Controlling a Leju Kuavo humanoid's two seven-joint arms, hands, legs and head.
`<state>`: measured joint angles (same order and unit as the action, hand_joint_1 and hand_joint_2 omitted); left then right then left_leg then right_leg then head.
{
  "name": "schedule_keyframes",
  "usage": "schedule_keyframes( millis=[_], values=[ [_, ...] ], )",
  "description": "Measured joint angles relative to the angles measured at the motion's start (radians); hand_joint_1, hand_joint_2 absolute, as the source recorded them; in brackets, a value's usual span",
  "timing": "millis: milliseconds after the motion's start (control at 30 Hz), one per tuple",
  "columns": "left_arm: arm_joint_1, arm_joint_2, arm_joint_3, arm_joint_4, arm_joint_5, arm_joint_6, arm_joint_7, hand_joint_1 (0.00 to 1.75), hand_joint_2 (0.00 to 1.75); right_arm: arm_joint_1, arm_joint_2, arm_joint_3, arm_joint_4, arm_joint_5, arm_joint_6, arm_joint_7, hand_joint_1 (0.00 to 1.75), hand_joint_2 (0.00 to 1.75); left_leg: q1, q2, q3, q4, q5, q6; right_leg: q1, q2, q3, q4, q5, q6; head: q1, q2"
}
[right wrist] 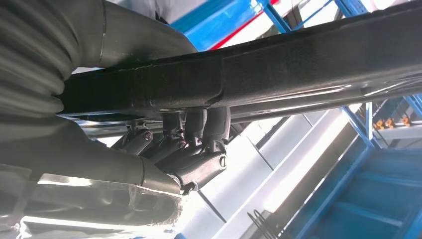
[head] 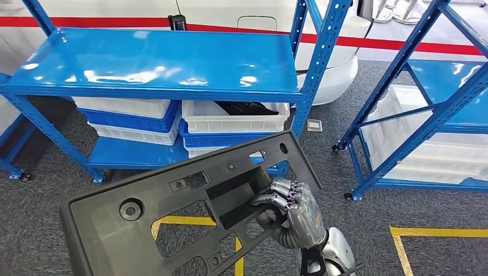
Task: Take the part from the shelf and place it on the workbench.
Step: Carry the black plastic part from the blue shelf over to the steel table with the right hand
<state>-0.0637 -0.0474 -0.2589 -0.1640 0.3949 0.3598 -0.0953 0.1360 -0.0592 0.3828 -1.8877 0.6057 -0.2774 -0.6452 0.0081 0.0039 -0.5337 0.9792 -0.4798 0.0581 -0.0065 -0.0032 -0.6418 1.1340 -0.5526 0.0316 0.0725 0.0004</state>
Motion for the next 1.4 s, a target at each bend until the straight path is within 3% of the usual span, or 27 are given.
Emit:
schedule_keyframes(
  millis=[67,100,133,167,200,267,333,400,467,533,567,600,633,667,733,767,800,900,967,1067,1100,1133,1200,1267,1300,1333,1400],
  values=[
    [0.000,-0.003,0.002,0.000,0.002,0.011,0.000,0.00,1.75,0.000,0.009,-0.007,0.018,-0.013,0.011,-0.010,1.75,1.75,-0.004,0.003,-0.027,0.001,0.020,0.003,0.000,0.000,-0.028,0.125,-0.059,0.002,0.002,0.000],
    [0.000,-0.005,0.003,0.000,0.003,0.014,0.000,0.00,1.75,0.001,0.013,-0.009,0.027,-0.019,0.015,-0.013,1.75,1.75,-0.006,0.004,-0.039,0.002,0.030,0.003,0.000,0.000,-0.023,0.152,-0.060,0.009,0.002,0.000],
    [0.000,-0.006,0.004,0.000,0.004,0.016,0.000,0.00,1.75,0.001,0.017,-0.010,0.033,-0.022,0.018,-0.013,1.75,1.75,-0.009,0.005,-0.050,0.002,0.039,0.004,0.001,0.000,0.002,0.140,-0.044,0.015,0.002,0.000],
    [0.000,-0.008,0.006,0.000,0.006,0.017,0.000,0.00,1.75,0.000,0.020,-0.011,0.038,-0.025,0.020,-0.014,1.75,1.75,-0.013,0.005,-0.059,0.002,0.047,0.004,0.004,0.000,0.045,0.087,-0.020,0.018,0.002,0.000],
    [0.000,-0.010,0.008,0.000,0.008,0.019,0.000,0.00,1.75,0.000,0.024,-0.012,0.042,-0.030,0.024,-0.014,1.75,1.75,-0.014,0.005,-0.067,0.002,0.055,0.004,0.010,0.000,0.100,0.008,0.002,0.013,0.001,0.000],
    [0.000,-0.017,0.013,-0.001,0.012,0.025,0.000,0.00,1.75,-0.001,0.032,-0.014,0.048,-0.048,0.035,-0.016,1.75,1.75,-0.016,0.006,-0.078,0.002,0.072,-0.001,0.023,-0.003,0.198,-0.154,0.013,-0.013,0.000,0.000],
    [0.000,-0.024,0.018,-0.001,0.016,0.032,-0.001,0.00,1.75,-0.002,0.040,-0.019,0.055,-0.079,0.052,-0.017,1.75,1.75,-0.012,0.007,-0.084,-0.003,0.089,-0.013,0.032,-0.004,0.229,-0.223,0.010,-0.030,0.000,0.000],
    [0.001,-0.027,0.022,0.000,0.019,0.039,-0.001,0.00,1.75,-0.005,0.047,-0.025,0.067,-0.110,0.067,-0.018,1.75,1.75,-0.011,0.005,-0.091,-0.009,0.091,-0.024,0.024,-0.004,0.225,-0.241,0.034,-0.037,0.001,0.000],
    [0.001,-0.027,0.026,0.000,0.022,0.047,-0.002,0.00,1.75,-0.010,0.053,-0.027,0.080,-0.137,0.076,-0.018,1.75,1.75,-0.011,-0.003,-0.112,0.038,0.034,-0.035,0.010,-0.007,0.217,-0.256,0.062,-0.044,0.000,0.000],
    [0.002,-0.028,0.029,0.000,0.026,0.053,-0.002,0.00,1.75,-0.015,0.057,-0.027,0.095,-0.162,0.081,-0.018,1.75,1.75,-0.004,-0.007,-0.148,0.165,-0.057,-0.050,0.003,-0.010,0.197,-0.247,0.073,-0.043,-0.003,0.000],
    [0.002,-0.027,0.030,0.000,0.029,0.056,-0.002,0.00,1.75,-0.016,0.058,-0.028,0.103,-0.171,0.081,-0.018,1.75,1.75,0.002,-0.007,-0.162,0.231,-0.084,-0.057,-0.001,-0.012,0.185,-0.237,0.075,-0.040,-0.003,0.000],
    [0.003,-0.027,0.033,0.000,0.031,0.059,-0.002,0.00,1.75,-0.017,0.058,-0.028,0.111,-0.177,0.082,-0.018,1.75,1.75,0.007,-0.007,-0.166,0.273,-0.094,-0.065,-0.005,-0.014,0.172,-0.223,0.076,-0.038,-0.003,0.000],
    [0.003,-0.026,0.036,0.000,0.033,0.061,-0.002,0.00,1.75,-0.019,0.058,-0.028,0.119,-0.182,0.082,-0.018,1.75,1.75,0.014,-0.006,-0.154,0.279,-0.084,-0.073,-0.011,-0.015,0.159,-0.208,0.076,-0.038,-0.003,0.000],
    [0.003,-0.025,0.039,0.000,0.033,0.063,-0.002,0.00,1.75,-0.021,0.058,-0.028,0.125,-0.184,0.082,-0.018,1.75,1.75,0.022,-0.006,-0.123,0.244,-0.061,-0.082,-0.018,-0.015,0.146,-0.193,0.074,-0.035,-0.003,0.000],
    [0.002,-0.027,0.044,0.000,0.034,0.066,-0.002,0.00,1.75,-0.026,0.058,-0.028,0.134,-0.190,0.081,-0.018,1.75,1.75,0.034,-0.008,-0.042,0.118,-0.031,-0.103,-0.025,-0.013,0.118,-0.158,0.069,-0.022,-0.008,0.000],
    [0.001,-0.028,0.045,-0.001,0.035,0.067,-0.002,0.00,1.75,-0.028,0.058,-0.027,0.137,-0.192,0.081,-0.018,1.75,1.75,0.036,-0.009,-0.018,0.075,-0.027,-0.107,-0.024,-0.011,0.105,-0.142,0.067,-0.014,-0.011,0.000],
    [0.000,-0.030,0.047,-0.001,0.037,0.067,-0.001,0.00,1.75,-0.030,0.059,-0.027,0.140,-0.194,0.080,-0.018,1.75,1.75,0.035,-0.012,-0.010,0.054,-0.029,-0.108,-0.021,-0.010,0.094,-0.130,0.068,-0.006,-0.013,0.000],
    [0.000,-0.029,0.050,0.000,0.041,0.070,-0.001,0.00,1.75,-0.033,0.059,-0.026,0.149,-0.197,0.079,-0.019,1.75,1.75,0.029,-0.011,-0.030,0.062,-0.020,-0.084,-0.023,-0.008,0.074,-0.118,0.073,0.012,-0.011,0.000],
    [-0.001,-0.029,0.052,0.000,0.043,0.073,-0.001,0.00,1.75,-0.036,0.059,-0.025,0.155,-0.197,0.079,-0.019,1.75,1.75,0.026,-0.008,-0.049,0.059,-0.005,-0.056,-0.026,-0.007,0.047,-0.073,0.029,0.009,-0.009,0.000],
    [-0.002,-0.029,0.055,0.000,0.045,0.077,-0.001,0.00,1.75,-0.040,0.059,-0.025,0.162,-0.199,0.080,-0.019,1.75,1.75,0.015,-0.005,-0.087,0.056,0.024,-0.021,-0.021,-0.005,-0.009,0.114,-0.086,-0.005,-0.006,0.000],
    [-0.002,-0.029,0.056,0.000,0.046,0.078,-0.001,0.00,1.75,-0.042,0.059,-0.025,0.165,-0.199,0.081,-0.019,1.75,1.75,0.009,-0.004,-0.098,0.056,0.033,-0.015,-0.018,-0.004,-0.012,0.162,-0.100,-0.005,-0.006,0.000],
    [-0.002,-0.029,0.056,0.000,0.047,0.080,-0.001,0.00,1.75,-0.043,0.059,-0.025,0.168,-0.201,0.082,-0.019,1.75,1.75,0.003,-0.004,-0.109,0.056,0.043,-0.011,-0.014,-0.004,0.002,0.176,-0.093,-0.003,-0.006,0.000],
    [-0.002,-0.030,0.057,0.000,0.050,0.082,-0.001,0.00,1.75,-0.050,0.059,-0.025,0.173,-0.203,0.084,-0.019,1.75,1.75,-0.009,-0.004,-0.128,0.056,0.063,-0.007,0.000,-0.004,0.078,0.097,-0.047,-0.009,-0.005,0.000],
    [-0.002,-0.034,0.058,-0.001,0.050,0.084,-0.001,0.00,1.75,-0.061,0.060,-0.025,0.176,-0.204,0.087,-0.019,1.75,1.75,-0.016,-0.005,-0.141,0.056,0.082,-0.007,0.022,-0.006,0.189,-0.068,-0.032,-0.040,-0.005,0.000],
    [-0.002,-0.037,0.058,-0.002,0.050,0.085,-0.001,0.00,1.75,-0.067,0.060,-0.024,0.177,-0.206,0.088,-0.019,1.75,1.75,-0.016,-0.004,-0.143,0.053,0.093,-0.009,0.031,-0.008,0.227,-0.131,-0.035,-0.052,-0.005,0.000],
    [-0.002,-0.039,0.058,-0.002,0.051,0.085,-0.001,0.00,1.75,-0.073,0.060,-0.023,0.178,-0.208,0.089,-0.019,1.75,1.75,-0.016,-0.003,-0.144,0.049,0.105,-0.013,0.037,-0.010,0.249,-0.172,-0.038,-0.058,-0.004,0.000],
    [-0.001,-0.038,0.059,-0.002,0.051,0.087,-0.001,0.00,1.75,-0.079,0.060,-0.021,0.182,-0.211,0.089,-0.019,1.75,1.75,-0.015,0.000,-0.148,0.037,0.126,-0.023,0.036,-0.013,0.241,-0.191,-0.019,-0.055,-0.001,0.000]
  ],
)
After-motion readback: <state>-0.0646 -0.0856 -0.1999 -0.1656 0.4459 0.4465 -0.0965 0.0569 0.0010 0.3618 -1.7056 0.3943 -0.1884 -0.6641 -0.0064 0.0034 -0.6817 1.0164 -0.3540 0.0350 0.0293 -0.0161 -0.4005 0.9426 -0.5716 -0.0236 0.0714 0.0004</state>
